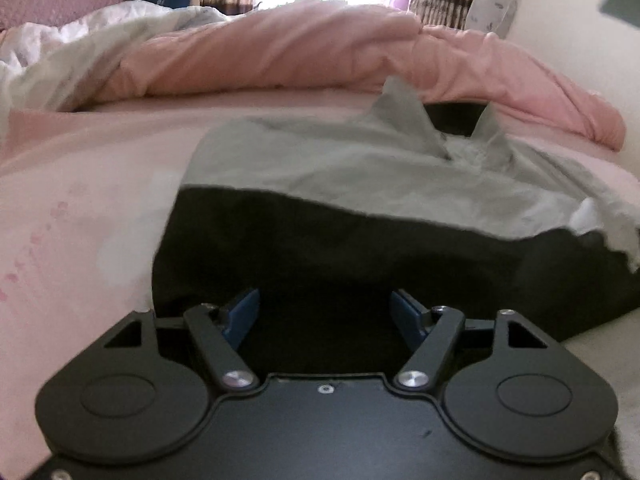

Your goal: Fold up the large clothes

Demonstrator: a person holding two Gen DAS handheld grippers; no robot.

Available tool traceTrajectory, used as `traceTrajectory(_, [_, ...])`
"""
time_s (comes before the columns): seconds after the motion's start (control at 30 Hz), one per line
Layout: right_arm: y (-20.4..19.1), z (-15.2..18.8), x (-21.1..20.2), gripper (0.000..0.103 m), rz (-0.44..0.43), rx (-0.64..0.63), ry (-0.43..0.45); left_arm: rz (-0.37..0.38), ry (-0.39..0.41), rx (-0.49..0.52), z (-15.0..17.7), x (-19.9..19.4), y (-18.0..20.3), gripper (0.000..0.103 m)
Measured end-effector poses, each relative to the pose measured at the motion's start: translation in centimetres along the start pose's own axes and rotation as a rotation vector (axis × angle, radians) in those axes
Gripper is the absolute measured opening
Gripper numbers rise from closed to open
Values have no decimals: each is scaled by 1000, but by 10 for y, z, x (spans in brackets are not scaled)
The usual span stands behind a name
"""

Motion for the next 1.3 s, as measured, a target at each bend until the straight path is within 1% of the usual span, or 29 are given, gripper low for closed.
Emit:
traceTrajectory(0.03, [8,0,-8,42,-13,17,10,-6,2,15,0,1,2,76])
traceTrajectory(0.07, [17,0,-20,43,-25,40,40,-14,-3,13,-1,2,3,76])
traceTrajectory(0.1, [34,0,-33,52,-18,70,77,-16,-7,0,-4,0,3,76])
traceTrajectory(0.17, [68,2,-52,62,39,128,123,5,3,-35,-9,-8,1,76])
traceTrajectory(0.2, [94,6,-64,62,88,171,154,14,9,-53,-11,-14,0,77])
traceTrajectory(0.27, [133,15,-79,62,156,235,191,5,11,-69,-12,-22,-3,78])
traceTrajectory(0.37, [196,35,-90,62,239,368,168,-15,22,-56,-12,-24,-4,78])
traceTrajectory(0.47, [243,52,-92,62,284,496,157,-26,38,-70,-12,-24,-4,78])
traceTrajectory(0.5, [259,57,-91,62,284,553,155,-22,39,-80,-12,-25,-5,78])
traceTrajectory(0.57, [280,64,-84,61,273,629,155,-18,43,-84,-13,-26,-4,78])
traceTrajectory(0.6, [288,66,-81,58,261,659,183,-19,46,-77,-12,-27,-3,78])
traceTrajectory(0.67, [301,68,-77,58,257,710,223,-29,50,-61,-12,-25,0,78])
traceTrajectory(0.83, [324,62,-65,59,291,784,294,-42,58,-42,-11,-24,0,78])
traceTrajectory(0.93, [338,65,-60,62,274,876,383,-54,55,-43,-11,-20,-2,78])
traceTrajectory(1.0, [347,70,-62,62,280,929,422,-66,55,-43,-12,-18,-6,78])
traceTrajectory(1.07, [353,66,-61,62,295,941,438,-68,54,-51,-12,-16,-9,78])
traceTrajectory(1.13, [353,61,-57,62,324,914,420,-68,54,-52,-12,-15,-11,78])
traceTrajectory(1.17, [351,58,-56,60,342,898,405,-69,56,-48,-12,-15,-11,78])
traceTrajectory(1.23, [347,51,-57,33,389,854,360,-67,56,-43,-12,-14,-10,78])
traceTrajectory(1.27, [345,46,-58,10,401,825,342,-66,56,-42,-12,-15,-10,78])
traceTrajectory(1.3, [342,41,-59,4,416,793,326,-63,56,-40,-13,-16,-10,78])
Point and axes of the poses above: each gripper's, at about its wrist camera, not at the fingertips, and x roughly the way its jaws point, y to its right, z to its underside, the point moved 2 cm from there along x, roughly the way its jaws point, and after that the axes turned 14 degrees about -x, right-handed, at the moved point
